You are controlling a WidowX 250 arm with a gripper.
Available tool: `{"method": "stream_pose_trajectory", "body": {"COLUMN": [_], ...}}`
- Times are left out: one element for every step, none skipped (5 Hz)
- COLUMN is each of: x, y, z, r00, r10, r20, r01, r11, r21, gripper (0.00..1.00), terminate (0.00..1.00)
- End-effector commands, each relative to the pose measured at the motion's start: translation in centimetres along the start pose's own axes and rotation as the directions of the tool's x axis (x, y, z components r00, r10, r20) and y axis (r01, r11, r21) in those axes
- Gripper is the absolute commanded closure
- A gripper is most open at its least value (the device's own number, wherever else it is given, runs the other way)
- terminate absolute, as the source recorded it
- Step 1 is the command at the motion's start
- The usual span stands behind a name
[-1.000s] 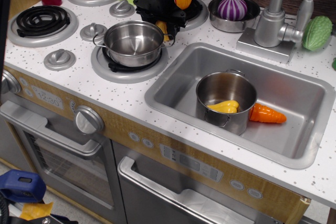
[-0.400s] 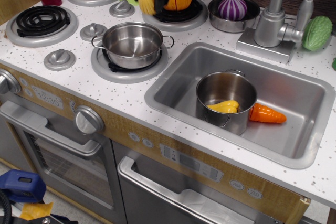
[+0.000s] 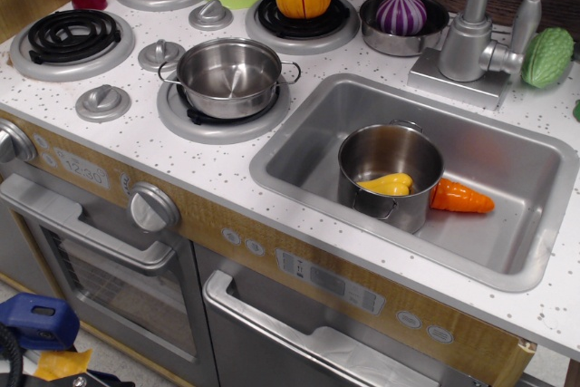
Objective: Put corn in pan which is on stove
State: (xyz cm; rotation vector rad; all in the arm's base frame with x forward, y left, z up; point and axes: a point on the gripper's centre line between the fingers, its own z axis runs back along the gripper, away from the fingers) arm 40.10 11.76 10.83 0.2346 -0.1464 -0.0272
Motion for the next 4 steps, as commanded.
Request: {"method": "stream_pose_trajectory", "body": {"x": [-1.1, -1.1, -1.1, -1.1], "y": [1.2, 1.6, 1.6, 1.6], "z": [0.1, -1.5, -1.5, -1.5], "r00": [0.992, 0.987, 0.987, 0.987], "r10": [0.027, 0.027, 0.027, 0.027], "r20": [0.124, 0.159, 0.159, 0.159], "r01": [-0.023, -0.018, -0.018, -0.018], "r11": [0.999, 0.998, 0.998, 0.998], "r21": [-0.030, -0.055, -0.055, -0.055], "gripper": [0.00, 0.00, 0.00, 0.00], "terminate": [0.00, 0.00, 0.00, 1.00]}}
